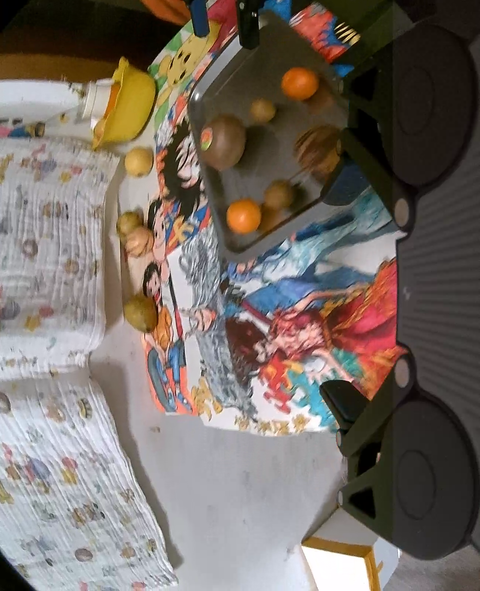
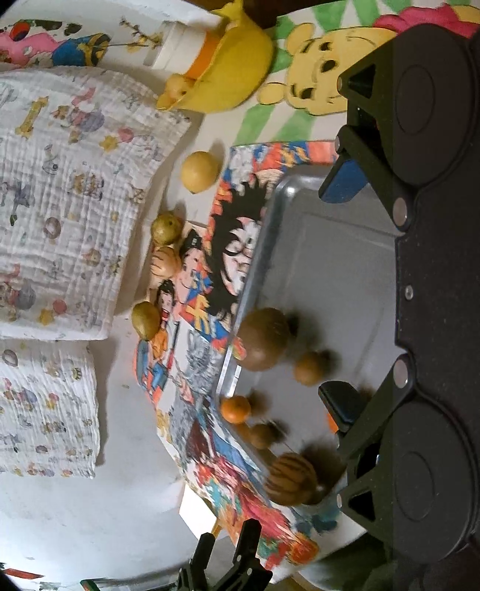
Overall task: Organize fruits
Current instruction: 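Withdraw both tools from the tray toward the remaining fruits, then grasp a green pear with the left tool while the right tool grasps a striped pepino melon, then carry the pear and melon over the tray and open both tools, then withdraw both tools from the tray toward the remaining pear and lemon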
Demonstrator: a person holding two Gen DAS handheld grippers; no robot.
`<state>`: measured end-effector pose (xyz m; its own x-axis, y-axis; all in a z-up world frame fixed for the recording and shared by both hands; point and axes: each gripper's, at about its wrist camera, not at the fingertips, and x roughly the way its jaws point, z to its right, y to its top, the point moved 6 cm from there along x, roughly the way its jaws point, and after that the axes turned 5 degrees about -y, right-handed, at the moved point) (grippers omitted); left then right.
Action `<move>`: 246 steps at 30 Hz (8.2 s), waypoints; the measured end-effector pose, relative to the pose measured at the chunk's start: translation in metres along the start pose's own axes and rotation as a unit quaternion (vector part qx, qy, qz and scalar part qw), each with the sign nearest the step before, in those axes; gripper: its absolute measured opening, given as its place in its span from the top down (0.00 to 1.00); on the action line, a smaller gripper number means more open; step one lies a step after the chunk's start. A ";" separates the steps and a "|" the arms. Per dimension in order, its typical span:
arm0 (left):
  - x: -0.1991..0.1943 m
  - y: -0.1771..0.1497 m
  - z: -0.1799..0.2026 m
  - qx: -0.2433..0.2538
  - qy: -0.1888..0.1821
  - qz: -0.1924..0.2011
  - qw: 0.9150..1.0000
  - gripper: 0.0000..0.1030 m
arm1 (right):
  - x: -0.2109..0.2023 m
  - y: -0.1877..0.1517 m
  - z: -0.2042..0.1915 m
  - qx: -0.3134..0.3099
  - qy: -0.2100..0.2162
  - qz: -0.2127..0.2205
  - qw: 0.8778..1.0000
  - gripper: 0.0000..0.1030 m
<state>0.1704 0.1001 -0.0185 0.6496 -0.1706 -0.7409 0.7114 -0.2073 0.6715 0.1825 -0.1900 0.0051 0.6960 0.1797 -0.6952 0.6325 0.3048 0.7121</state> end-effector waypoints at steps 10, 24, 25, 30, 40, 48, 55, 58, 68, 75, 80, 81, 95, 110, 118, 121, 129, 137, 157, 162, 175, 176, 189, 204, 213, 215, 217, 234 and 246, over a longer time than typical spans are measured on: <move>0.027 0.058 -0.019 -0.017 0.015 0.009 1.000 0.01 | 0.034 0.064 0.014 0.000 0.009 0.017 1.000 0.01; 0.092 0.119 -0.046 -0.025 -0.002 0.007 1.000 0.01 | 0.088 0.113 0.025 0.025 -0.009 -0.022 0.999 0.01; 0.097 0.124 -0.047 -0.021 -0.001 0.007 1.000 0.01 | 0.091 0.117 0.026 0.029 -0.008 -0.024 0.999 0.01; 0.115 0.148 -0.049 -0.010 0.008 0.014 1.000 0.01 | 0.111 0.146 0.034 0.058 0.002 -0.033 0.998 0.01; 0.158 0.196 -0.058 0.011 0.007 0.067 0.998 0.01 | 0.168 0.182 0.045 0.150 0.033 -0.029 0.988 0.01; 0.203 0.209 -0.068 0.032 -0.007 0.076 0.997 0.01 | 0.224 0.165 0.043 0.170 0.021 -0.038 0.985 0.03; 0.233 0.216 -0.072 0.018 -0.017 0.072 0.997 0.01 | 0.249 0.168 0.034 0.130 0.015 -0.017 0.991 0.13; 0.242 0.220 -0.070 0.019 -0.024 0.074 0.997 0.01 | 0.260 0.171 0.030 0.125 0.018 -0.019 0.992 0.17; 0.258 0.230 -0.080 0.006 -0.035 0.080 0.996 0.05 | 0.283 0.181 0.020 0.078 -0.003 -0.019 0.997 0.27; 0.270 0.230 -0.081 0.001 -0.061 0.072 0.996 0.10 | 0.295 0.185 0.019 0.069 -0.017 -0.023 0.997 0.34; 0.277 0.232 -0.079 -0.010 -0.068 0.071 0.995 0.13 | 0.303 0.184 0.019 0.069 -0.029 -0.030 0.997 0.43; 0.279 0.232 -0.078 -0.011 -0.068 0.069 0.995 0.13 | 0.304 0.184 0.019 0.069 -0.032 -0.030 0.997 0.45; 0.296 0.236 -0.064 -0.008 -0.090 0.051 0.995 0.40 | 0.311 0.183 0.023 0.074 -0.033 -0.028 0.996 0.47; 0.279 0.226 -0.051 -0.024 -0.077 0.029 0.996 0.41 | 0.296 0.179 0.017 0.073 0.029 -0.015 0.997 0.48; 0.260 0.209 -0.057 -0.035 -0.074 0.018 0.996 0.41 | 0.282 0.173 0.020 0.096 0.073 0.010 0.993 0.48; 0.250 0.204 -0.060 -0.040 -0.073 0.015 0.996 0.41 | 0.268 0.173 0.017 0.097 0.086 0.023 0.991 0.48; 0.231 0.200 -0.059 -0.053 -0.075 0.018 0.996 0.41 | 0.239 0.171 0.013 0.093 0.107 0.048 0.989 0.48; 0.195 0.197 -0.043 -0.057 -0.091 0.034 0.994 0.41 | 0.205 0.169 0.017 0.091 0.119 0.071 0.986 0.48; 0.105 0.138 0.034 -0.052 -0.149 0.063 0.985 0.41 | 0.087 0.089 0.041 0.115 0.107 0.101 0.982 0.48; 0.087 0.112 0.049 -0.053 -0.160 0.062 0.984 0.41 | 0.065 0.063 0.040 0.127 0.109 0.106 0.980 0.48; 0.051 0.052 0.090 -0.008 -0.161 0.054 0.986 0.41 | 0.021 -0.007 0.030 0.123 0.103 0.101 0.982 0.48; 0.050 0.049 0.092 -0.005 -0.160 0.053 0.986 0.41 | 0.020 -0.011 0.029 0.122 0.103 0.100 0.982 0.48; 0.047 0.033 0.122 0.076 -0.130 0.051 0.987 0.41 | 0.013 -0.050 0.010 0.084 0.106 0.080 0.988 0.48; 0.065 0.027 0.128 0.135 -0.097 0.004 0.986 0.41 | 0.015 -0.053 0.008 0.072 0.108 0.077 0.988 0.48; 0.071 0.022 0.125 0.122 -0.103 -0.008 0.987 0.41 | 0.019 -0.056 0.004 0.064 0.107 0.072 0.990 0.47; 0.070 0.023 0.125 0.121 -0.103 -0.008 0.987 0.41 | 0.020 -0.055 0.003 0.059 0.102 0.073 0.990 0.47; 0.070 0.022 0.125 0.120 -0.103 -0.007 0.987 0.41 | 0.020 -0.055 0.001 0.053 0.094 0.075 0.991 0.47; 0.030 0.026 0.111 0.076 -0.096 0.054 0.991 0.24 | 0.003 -0.054 -0.004 0.057 0.092 0.098 0.989 0.35; -0.013 -0.011 0.099 0.033 -0.076 0.107 0.991 0.01 | -0.041 -0.058 -0.022 0.045 0.097 0.124 0.987 0.02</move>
<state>0.1275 0.0088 -0.0173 0.7317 -0.3599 -0.5789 0.5397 -0.2130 0.8145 0.1102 -0.1943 -0.0098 0.7611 0.4159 -0.4978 0.4846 0.1456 0.8626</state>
